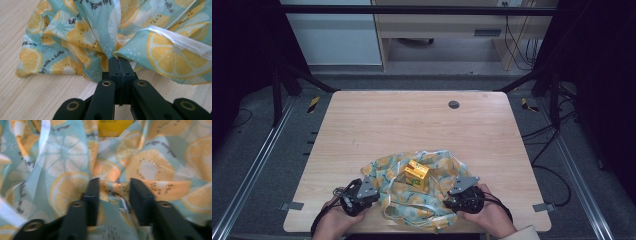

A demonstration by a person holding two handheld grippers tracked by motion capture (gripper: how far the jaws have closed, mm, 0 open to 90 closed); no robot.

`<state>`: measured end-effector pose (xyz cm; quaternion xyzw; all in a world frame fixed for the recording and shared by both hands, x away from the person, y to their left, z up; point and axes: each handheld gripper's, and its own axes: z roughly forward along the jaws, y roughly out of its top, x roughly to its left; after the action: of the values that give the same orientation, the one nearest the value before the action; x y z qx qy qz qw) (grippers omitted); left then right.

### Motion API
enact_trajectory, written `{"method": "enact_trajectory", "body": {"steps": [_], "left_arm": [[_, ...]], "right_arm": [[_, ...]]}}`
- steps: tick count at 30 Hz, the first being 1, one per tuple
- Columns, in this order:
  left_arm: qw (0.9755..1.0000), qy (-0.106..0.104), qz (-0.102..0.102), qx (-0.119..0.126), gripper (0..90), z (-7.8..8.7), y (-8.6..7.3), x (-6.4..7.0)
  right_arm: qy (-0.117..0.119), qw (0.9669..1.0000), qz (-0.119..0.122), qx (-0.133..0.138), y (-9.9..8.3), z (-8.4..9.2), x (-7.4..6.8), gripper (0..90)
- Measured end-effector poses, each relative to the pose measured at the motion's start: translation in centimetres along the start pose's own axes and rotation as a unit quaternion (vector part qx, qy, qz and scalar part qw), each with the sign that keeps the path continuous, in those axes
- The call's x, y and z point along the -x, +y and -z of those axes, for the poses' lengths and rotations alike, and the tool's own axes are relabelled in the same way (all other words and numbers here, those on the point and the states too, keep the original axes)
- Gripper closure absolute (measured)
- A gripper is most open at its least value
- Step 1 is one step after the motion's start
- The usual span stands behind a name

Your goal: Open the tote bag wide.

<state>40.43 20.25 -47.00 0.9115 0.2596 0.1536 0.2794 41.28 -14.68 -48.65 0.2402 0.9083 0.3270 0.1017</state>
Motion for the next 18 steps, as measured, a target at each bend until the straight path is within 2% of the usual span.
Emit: {"method": "enact_trajectory", "body": {"steps": [5,6,9,12,18], "left_arm": [[1.0000,0.003,0.003,0.001,90.0,0.09,-0.09,-0.18],[1.0000,0.003,0.003,0.001,90.0,0.12,-0.10,-0.22],[1.0000,0.003,0.004,0.001,90.0,0.22,-0.12,-0.28],[1.0000,0.002,0.004,0.000,90.0,0.37,-0.23,-0.28],[0.9999,0.002,0.006,-0.008,90.0,0.87,-0.55,-0.08]], "right_arm": [[0.014,0.9996,0.017,-0.015,0.19,-0.42,-0.32,88.1],[0.017,0.9995,0.019,-0.017,0.22,-0.50,-0.35,90.0],[0.019,0.9993,0.024,-0.020,0.31,-0.52,-0.40,90.0],[0.023,0.9993,0.015,-0.024,0.20,-0.37,-0.41,90.0],[0.031,0.9989,0.018,-0.029,-0.13,-0.02,-0.60,90.0]]}}
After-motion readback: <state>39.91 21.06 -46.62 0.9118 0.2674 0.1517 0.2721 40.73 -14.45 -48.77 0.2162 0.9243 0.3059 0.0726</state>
